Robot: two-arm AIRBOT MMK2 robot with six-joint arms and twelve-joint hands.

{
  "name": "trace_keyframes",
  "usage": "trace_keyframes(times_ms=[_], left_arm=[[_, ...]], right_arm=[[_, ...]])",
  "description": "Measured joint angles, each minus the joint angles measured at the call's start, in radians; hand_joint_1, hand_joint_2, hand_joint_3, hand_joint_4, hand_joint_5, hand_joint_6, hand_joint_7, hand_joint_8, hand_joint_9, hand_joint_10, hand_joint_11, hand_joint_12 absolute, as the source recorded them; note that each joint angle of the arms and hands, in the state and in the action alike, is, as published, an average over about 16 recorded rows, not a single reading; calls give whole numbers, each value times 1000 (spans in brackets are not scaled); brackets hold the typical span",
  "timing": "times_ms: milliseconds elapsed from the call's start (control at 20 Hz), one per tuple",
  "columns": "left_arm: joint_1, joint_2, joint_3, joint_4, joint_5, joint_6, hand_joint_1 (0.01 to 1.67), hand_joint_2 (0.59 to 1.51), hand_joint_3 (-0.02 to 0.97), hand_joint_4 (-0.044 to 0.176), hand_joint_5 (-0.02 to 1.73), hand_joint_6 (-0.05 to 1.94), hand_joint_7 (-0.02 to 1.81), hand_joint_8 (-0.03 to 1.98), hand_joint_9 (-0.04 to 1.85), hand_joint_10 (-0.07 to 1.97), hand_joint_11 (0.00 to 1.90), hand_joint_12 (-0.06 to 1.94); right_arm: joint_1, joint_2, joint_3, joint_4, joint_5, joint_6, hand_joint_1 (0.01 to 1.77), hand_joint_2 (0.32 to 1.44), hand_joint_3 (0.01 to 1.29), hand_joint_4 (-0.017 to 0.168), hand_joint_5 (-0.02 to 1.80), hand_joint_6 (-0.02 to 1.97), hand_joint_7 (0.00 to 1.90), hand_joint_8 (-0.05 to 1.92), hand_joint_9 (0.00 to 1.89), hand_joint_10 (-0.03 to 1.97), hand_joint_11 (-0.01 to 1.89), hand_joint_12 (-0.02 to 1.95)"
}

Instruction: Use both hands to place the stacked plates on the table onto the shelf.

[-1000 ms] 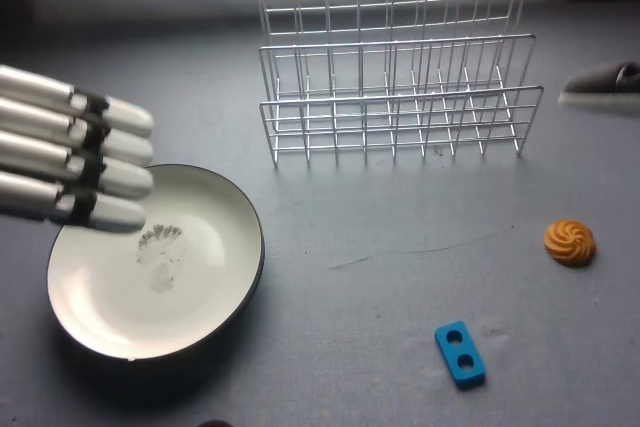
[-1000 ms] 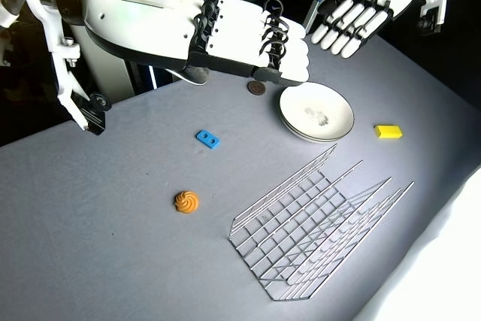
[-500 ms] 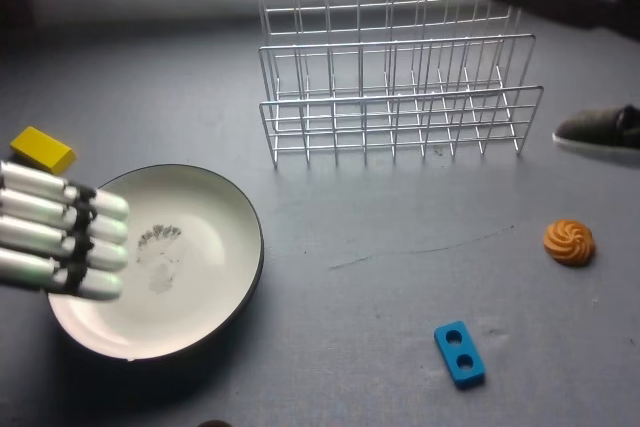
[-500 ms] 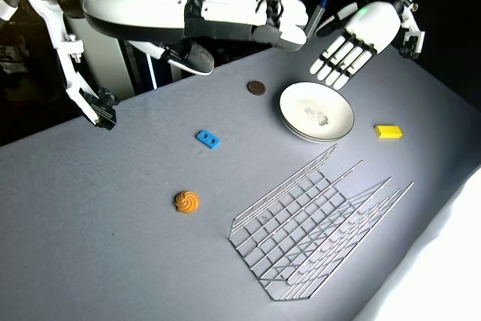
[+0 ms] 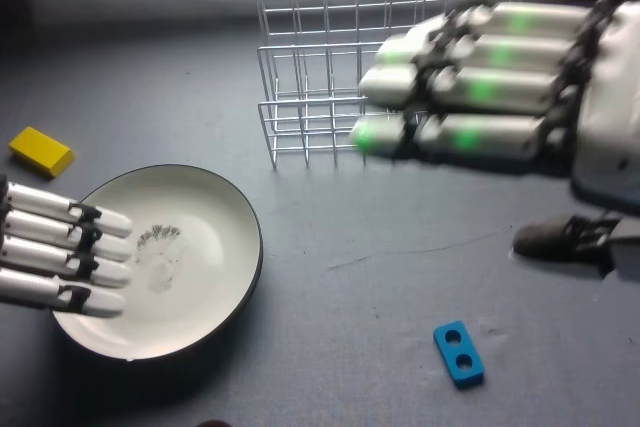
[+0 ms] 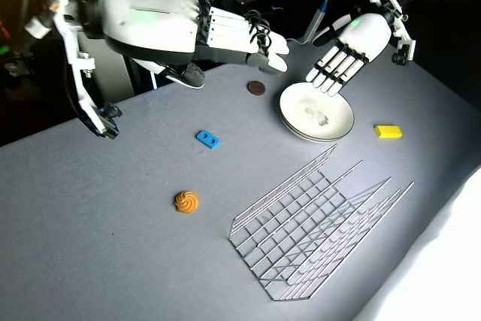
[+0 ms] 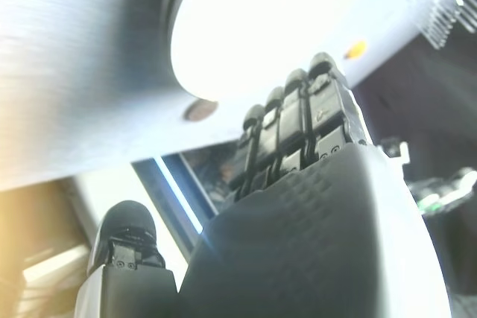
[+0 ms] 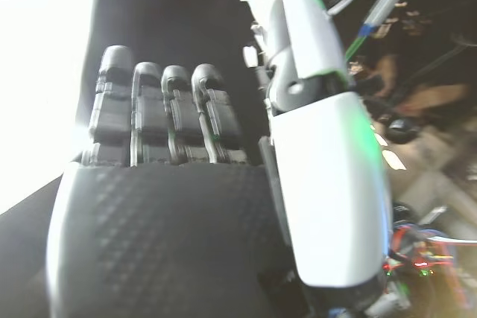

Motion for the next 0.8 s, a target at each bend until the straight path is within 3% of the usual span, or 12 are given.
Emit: trace_keyframes(times_ms=[400, 800], left_arm=[[43, -41, 40, -5, 49, 26, 17, 1117, 48, -2, 21, -9, 13, 7, 21, -9, 17, 1], [54, -70, 76, 2, 87, 30, 15, 1120, 43, -3, 12, -6, 8, 4, 22, -8, 16, 0]], right_arm=[[-17, -138, 60, -101, -54, -30, 1130, 1084, 15, 1, 166, 20, 40, 22, 38, 21, 13, 401], [-32, -267, 130, -77, -108, -144, 1135, 1079, 14, 3, 147, 20, 37, 22, 34, 20, 13, 476]])
